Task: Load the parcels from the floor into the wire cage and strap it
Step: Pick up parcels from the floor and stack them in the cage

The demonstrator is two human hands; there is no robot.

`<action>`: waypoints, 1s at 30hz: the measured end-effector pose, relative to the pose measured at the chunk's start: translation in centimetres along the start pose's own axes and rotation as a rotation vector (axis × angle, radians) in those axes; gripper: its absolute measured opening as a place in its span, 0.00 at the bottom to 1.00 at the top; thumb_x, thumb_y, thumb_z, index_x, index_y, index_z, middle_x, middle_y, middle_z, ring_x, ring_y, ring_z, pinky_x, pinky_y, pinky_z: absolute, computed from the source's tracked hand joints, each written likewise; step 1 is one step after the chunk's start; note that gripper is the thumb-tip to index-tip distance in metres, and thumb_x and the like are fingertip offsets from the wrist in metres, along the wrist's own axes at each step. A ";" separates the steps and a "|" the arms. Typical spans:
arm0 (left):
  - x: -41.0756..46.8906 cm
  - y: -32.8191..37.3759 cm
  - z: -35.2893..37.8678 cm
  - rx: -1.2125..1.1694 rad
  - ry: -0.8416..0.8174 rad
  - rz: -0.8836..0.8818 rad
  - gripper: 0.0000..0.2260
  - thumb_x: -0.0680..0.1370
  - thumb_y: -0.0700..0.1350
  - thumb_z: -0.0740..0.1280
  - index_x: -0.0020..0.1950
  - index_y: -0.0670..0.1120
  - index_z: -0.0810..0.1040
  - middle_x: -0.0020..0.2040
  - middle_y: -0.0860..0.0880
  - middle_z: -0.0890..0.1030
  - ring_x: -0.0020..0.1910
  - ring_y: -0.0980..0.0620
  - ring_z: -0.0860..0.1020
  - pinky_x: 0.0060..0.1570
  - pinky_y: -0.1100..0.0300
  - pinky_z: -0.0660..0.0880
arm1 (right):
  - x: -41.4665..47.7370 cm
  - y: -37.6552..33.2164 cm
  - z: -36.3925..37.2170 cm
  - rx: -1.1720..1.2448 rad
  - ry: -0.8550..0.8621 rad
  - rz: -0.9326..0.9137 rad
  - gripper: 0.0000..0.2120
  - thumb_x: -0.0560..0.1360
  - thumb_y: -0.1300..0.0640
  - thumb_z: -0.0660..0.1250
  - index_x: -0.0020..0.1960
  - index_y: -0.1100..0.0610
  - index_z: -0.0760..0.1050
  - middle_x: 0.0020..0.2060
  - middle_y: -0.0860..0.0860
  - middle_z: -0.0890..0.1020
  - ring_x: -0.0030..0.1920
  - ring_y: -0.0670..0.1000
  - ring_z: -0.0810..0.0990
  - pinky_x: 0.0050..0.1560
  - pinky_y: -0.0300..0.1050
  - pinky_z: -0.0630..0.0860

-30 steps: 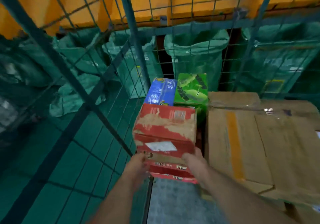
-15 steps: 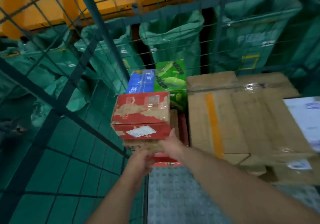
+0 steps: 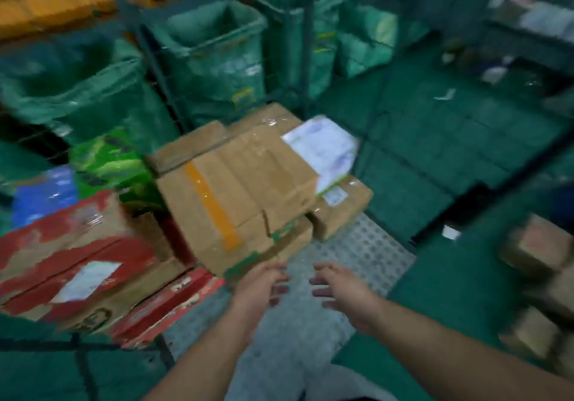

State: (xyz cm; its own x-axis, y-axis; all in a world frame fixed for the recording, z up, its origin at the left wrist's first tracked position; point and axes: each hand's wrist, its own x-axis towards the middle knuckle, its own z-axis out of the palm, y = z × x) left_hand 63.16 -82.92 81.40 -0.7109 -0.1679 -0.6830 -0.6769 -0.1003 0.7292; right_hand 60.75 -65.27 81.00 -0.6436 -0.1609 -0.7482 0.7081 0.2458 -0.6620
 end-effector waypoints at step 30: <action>-38.4 -38.7 44.9 1.322 -1.059 0.062 0.10 0.82 0.42 0.61 0.57 0.45 0.81 0.55 0.43 0.85 0.47 0.47 0.82 0.47 0.54 0.74 | -47.2 66.0 -15.5 0.975 1.048 0.392 0.04 0.76 0.59 0.63 0.47 0.58 0.76 0.41 0.54 0.81 0.39 0.52 0.76 0.39 0.43 0.71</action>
State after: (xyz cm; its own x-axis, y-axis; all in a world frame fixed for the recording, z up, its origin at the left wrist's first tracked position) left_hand 108.12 -28.57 77.49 -0.1759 0.5968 -0.7829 0.0594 0.8003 0.5967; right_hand 133.39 -26.66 73.35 0.0189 0.6123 -0.7904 0.5200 -0.6813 -0.5153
